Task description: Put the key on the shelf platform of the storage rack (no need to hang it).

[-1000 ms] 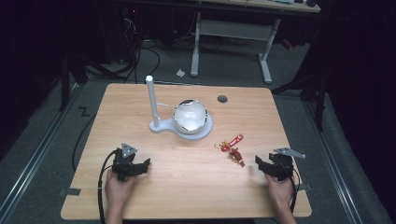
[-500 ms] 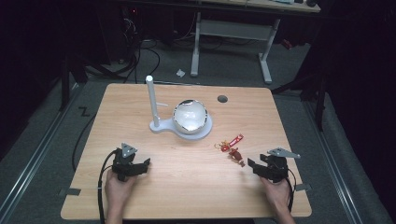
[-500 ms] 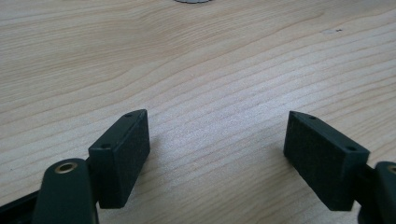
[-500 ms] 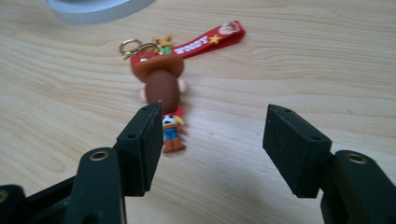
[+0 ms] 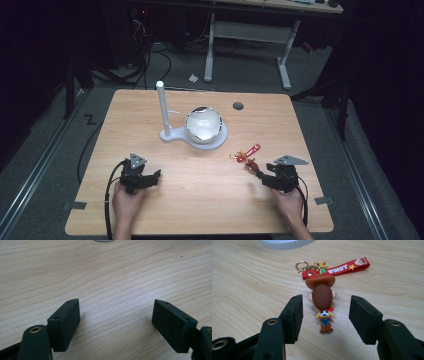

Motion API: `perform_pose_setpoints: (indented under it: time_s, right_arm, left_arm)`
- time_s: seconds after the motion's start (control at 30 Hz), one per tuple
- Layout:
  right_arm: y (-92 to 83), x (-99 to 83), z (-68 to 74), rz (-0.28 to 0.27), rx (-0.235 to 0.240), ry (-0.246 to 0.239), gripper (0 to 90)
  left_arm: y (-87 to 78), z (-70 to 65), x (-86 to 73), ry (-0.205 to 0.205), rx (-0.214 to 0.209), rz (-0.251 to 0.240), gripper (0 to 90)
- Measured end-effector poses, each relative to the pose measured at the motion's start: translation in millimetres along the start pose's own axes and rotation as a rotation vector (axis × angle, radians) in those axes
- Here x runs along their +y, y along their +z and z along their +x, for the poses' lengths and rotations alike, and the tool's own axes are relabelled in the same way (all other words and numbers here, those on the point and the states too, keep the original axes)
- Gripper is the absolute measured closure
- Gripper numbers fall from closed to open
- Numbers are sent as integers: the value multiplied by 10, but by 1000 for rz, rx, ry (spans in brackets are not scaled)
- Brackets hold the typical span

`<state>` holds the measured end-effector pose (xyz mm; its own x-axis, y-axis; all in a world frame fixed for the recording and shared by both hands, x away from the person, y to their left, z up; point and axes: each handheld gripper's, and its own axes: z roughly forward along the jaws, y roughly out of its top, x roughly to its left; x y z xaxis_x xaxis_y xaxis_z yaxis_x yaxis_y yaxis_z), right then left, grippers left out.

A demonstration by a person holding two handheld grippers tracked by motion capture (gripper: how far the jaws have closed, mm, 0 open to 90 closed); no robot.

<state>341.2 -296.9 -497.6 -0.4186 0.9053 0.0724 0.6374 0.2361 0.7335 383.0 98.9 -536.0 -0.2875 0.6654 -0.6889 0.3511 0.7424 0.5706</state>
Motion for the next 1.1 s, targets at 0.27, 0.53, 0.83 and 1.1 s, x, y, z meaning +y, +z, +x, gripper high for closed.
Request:
perform_pose_setpoints:
  time_s: [0.27, 0.53, 0.83, 1.1]
  right_arm:
    - [123, 115, 46, 32, 1, -53, 446]
    - [272, 175, 52, 66, -10, -71, 412]
    - [397, 161, 17, 89, -15, -66, 401]
    - [479, 144, 14, 111, -7, -70, 393]
  left_arm:
    - [1, 2, 1, 3, -2, 0, 230]
    - [1, 2, 1, 3, -2, 0, 229]
    - [1, 2, 1, 3, -2, 0, 228]
    - [0, -1, -1, 0, 0, 0, 228]
